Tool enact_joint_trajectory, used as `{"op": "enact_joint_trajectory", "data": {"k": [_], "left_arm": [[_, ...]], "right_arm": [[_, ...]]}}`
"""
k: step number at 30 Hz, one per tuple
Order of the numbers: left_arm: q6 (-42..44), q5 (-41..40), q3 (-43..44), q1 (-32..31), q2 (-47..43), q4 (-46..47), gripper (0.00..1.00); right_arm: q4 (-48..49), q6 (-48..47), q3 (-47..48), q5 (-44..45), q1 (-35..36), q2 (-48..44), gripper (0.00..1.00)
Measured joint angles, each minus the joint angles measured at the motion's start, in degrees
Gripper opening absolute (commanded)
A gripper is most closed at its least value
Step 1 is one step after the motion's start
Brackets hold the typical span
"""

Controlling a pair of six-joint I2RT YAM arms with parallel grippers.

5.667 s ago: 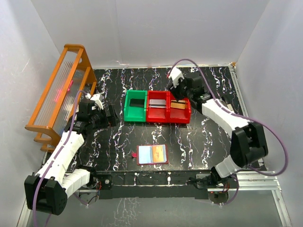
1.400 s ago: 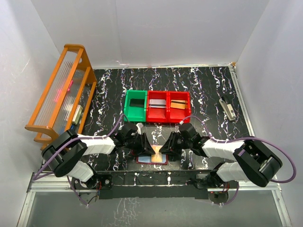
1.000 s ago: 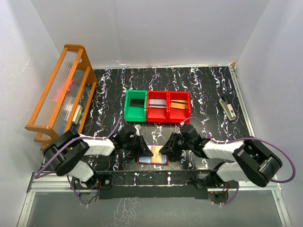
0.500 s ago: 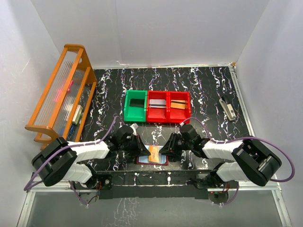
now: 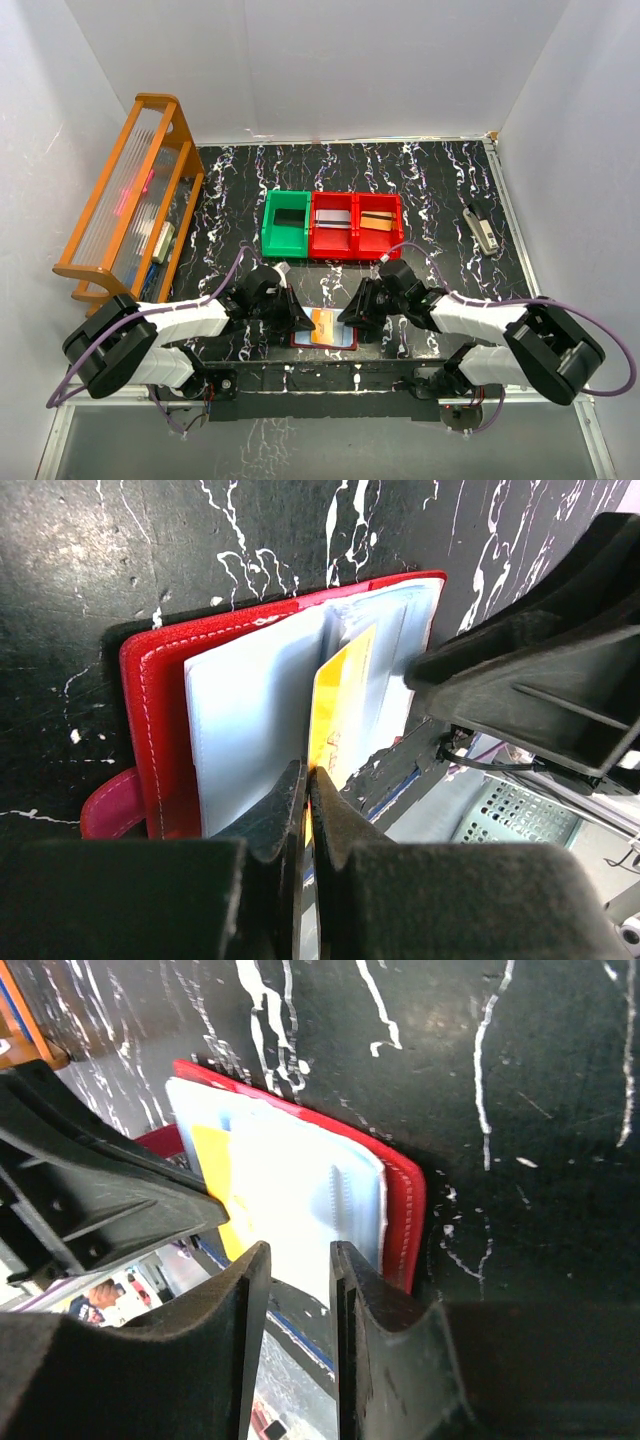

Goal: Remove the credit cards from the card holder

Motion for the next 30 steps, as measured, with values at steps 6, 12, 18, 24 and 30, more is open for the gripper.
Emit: {"op": "enact_joint_trajectory", "data": {"k": [6,12,18,24,30], "left_arm": [[0.17,-0.02,0.02,0.00,-0.07,-0.28,0.00],[0.39,-0.02,0.07,0.00,-0.07,-0.33,0.00],[0.72,0.13,0.46,0.00,0.24,-0.31,0.00],[0.83,0.81,1.27,0.00,1.66,0.13,0.10],[0.44,2.34,1.31,0.00,3.85,2.14,0.17]], "right_arm": [[-4.94,-1.77,4.55,0.79,0.02,-4.61,0.32],[-3.26,-2.34,6.16,-1.62,0.20,-2.60,0.32],[-2.08,-2.47,5.99,-2.91,2.25,5.18,0.30],[2.40,0.20,3.30,-3.08,2.54,6.58,0.30],[8.28,2.82,0.24,-3.54,2.49,6.54,0.30]]}}
